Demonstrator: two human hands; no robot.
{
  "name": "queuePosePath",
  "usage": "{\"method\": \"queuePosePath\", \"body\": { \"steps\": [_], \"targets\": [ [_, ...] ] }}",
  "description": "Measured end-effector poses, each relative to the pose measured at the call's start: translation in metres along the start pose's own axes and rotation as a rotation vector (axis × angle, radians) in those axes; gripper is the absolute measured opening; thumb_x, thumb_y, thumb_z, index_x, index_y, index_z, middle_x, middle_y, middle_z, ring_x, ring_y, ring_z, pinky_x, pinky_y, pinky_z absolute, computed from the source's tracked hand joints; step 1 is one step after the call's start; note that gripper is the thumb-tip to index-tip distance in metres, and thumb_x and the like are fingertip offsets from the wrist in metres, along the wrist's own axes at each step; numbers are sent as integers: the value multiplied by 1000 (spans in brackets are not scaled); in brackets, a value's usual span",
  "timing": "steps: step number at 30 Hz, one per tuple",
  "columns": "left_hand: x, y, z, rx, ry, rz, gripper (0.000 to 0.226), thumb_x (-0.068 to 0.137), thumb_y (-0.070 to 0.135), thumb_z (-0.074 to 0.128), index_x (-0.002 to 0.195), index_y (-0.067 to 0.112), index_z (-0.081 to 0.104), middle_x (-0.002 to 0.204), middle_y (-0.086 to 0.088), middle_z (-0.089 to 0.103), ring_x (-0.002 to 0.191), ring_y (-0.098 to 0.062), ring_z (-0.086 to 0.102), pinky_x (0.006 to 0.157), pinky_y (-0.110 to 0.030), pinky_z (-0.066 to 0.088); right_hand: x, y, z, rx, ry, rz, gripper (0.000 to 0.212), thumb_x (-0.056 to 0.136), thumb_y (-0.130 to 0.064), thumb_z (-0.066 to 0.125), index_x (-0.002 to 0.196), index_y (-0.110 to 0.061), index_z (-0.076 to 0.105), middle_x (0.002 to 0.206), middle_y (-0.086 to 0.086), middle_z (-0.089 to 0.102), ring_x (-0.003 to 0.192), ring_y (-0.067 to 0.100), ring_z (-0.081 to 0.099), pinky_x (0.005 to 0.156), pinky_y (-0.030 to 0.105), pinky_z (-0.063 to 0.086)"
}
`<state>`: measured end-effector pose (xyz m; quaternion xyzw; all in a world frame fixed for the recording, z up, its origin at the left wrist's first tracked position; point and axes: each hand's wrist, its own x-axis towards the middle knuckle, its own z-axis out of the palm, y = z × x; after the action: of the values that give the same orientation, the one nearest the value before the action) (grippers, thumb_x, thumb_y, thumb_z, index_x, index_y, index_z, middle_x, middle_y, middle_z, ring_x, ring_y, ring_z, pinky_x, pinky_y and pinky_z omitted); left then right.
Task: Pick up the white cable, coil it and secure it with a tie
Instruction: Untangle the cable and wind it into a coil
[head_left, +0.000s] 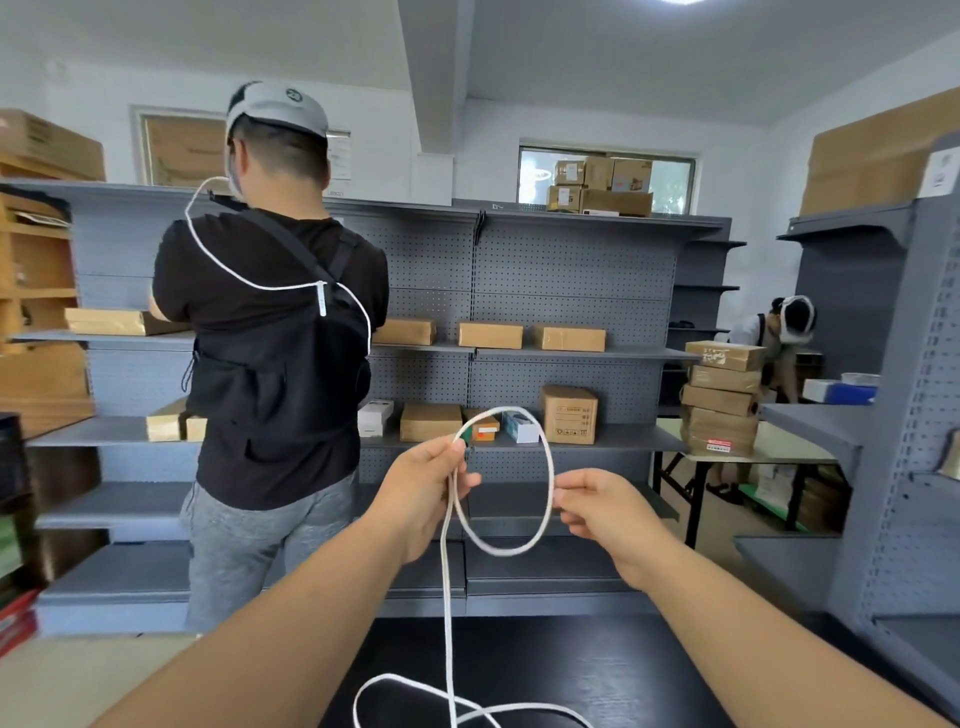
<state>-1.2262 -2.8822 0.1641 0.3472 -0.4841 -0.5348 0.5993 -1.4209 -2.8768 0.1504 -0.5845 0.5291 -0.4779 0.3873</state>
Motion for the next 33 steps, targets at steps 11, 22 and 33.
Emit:
{"method": "queuePosePath", "body": {
  "steps": [11,22,33],
  "targets": [
    [2,9,1,469,-225,19,18,94,17,52,82,10,64,62,6,54,53,-7,46,69,-22,40,0,-34,10,-451,14,-430,42,91,-24,55,131,-25,46,122,-7,54,106,6,51,89,21,39],
    [5,24,-3,840,-328,58,26,93,26,55,75,9,64,57,14,60,50,1,52,54,-6,38,5,-41,5,-695,-106,-543,22,91,-24,55,108,-23,68,89,-8,57,84,7,49,67,14,34],
    [5,30,-1,696,-398,49,21,92,19,56,74,13,65,72,2,59,61,-3,55,62,-9,44,-2,-52,-2,-566,-192,-438,20,91,-23,55,102,-18,71,96,-1,69,86,14,60,78,32,45]
  ]
}}
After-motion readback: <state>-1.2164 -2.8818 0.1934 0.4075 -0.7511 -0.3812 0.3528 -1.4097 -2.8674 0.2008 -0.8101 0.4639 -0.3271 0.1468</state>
